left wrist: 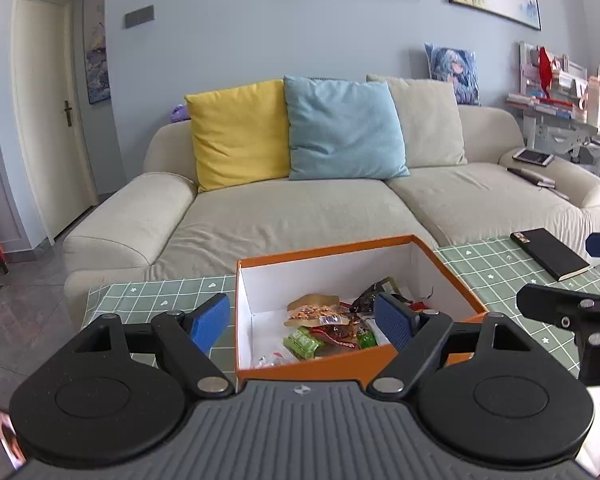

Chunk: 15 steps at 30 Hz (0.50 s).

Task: Organize snacks

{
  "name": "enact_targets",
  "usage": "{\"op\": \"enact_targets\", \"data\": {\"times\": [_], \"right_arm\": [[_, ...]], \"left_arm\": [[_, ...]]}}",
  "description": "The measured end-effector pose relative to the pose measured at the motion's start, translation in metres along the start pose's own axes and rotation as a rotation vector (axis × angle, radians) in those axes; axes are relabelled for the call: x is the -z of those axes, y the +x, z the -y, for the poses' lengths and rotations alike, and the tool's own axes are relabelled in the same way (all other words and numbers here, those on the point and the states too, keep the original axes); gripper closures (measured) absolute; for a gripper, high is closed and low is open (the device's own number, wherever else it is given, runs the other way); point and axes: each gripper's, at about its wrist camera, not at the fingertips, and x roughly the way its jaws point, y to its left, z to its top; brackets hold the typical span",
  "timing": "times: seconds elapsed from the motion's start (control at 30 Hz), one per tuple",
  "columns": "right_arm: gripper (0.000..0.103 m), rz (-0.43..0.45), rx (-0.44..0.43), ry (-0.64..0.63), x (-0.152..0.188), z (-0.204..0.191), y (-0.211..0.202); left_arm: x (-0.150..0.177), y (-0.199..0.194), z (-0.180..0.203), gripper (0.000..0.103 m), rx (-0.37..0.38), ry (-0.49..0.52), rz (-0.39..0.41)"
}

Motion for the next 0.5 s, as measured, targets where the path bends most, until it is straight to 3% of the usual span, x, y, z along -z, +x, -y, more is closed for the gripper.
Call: {"op": "enact_targets", "data": {"times": [0.33,0.5], "right_arm": [[0.004,0.085,0.108,-0.003,0.048,-0.020,-0.032],[0.004,0.075,0.124,-0.019,0.065,-0.022,-0.026]], "left_arm": [[0.050,-0.021,0.005,0.007,-0.029,-0.039,0.044],[0.059,-0.014,0.005,0.007,-0.017,-0.063,0.002]]}}
